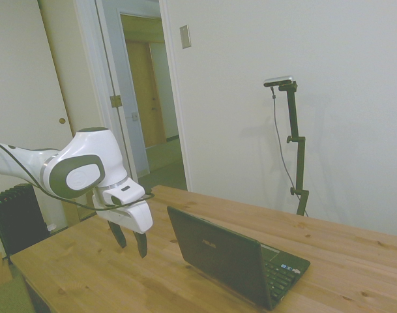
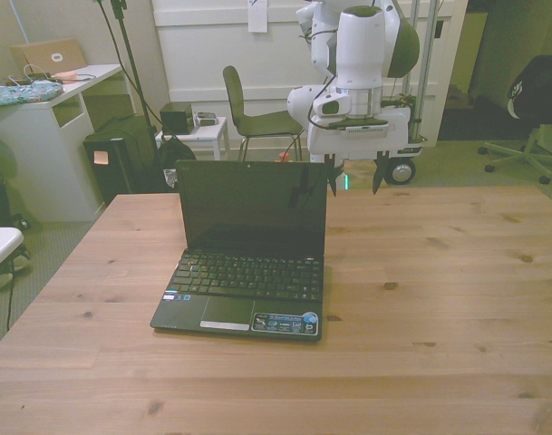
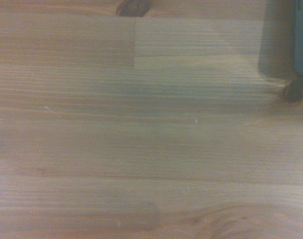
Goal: Close the laptop
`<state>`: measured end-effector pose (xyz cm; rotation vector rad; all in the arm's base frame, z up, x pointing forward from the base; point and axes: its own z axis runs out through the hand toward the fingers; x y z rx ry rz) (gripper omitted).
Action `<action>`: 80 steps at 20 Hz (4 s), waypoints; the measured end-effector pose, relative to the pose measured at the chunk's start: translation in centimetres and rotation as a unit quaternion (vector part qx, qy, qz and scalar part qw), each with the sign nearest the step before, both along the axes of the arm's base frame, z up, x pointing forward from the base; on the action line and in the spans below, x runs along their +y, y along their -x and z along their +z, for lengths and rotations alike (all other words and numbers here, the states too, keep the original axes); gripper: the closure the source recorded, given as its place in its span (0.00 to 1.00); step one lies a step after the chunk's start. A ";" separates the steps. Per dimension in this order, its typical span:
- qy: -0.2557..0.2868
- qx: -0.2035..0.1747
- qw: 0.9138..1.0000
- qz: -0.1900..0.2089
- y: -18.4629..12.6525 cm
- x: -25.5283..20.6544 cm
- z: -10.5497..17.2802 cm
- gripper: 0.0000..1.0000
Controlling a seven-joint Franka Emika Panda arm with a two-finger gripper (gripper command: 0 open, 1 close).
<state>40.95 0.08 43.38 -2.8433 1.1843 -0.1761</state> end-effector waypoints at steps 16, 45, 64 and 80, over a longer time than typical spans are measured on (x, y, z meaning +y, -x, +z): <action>0.016 -0.019 0.994 -0.103 4.0 -12.4 7.0 0.00; 0.024 0.002 0.990 -0.136 -1.4 -22.9 8.0 1.00; 0.034 0.008 0.992 -0.123 -6.5 -23.3 7.9 1.00; 0.053 0.032 0.986 -0.157 -17.5 -30.4 2.0 1.00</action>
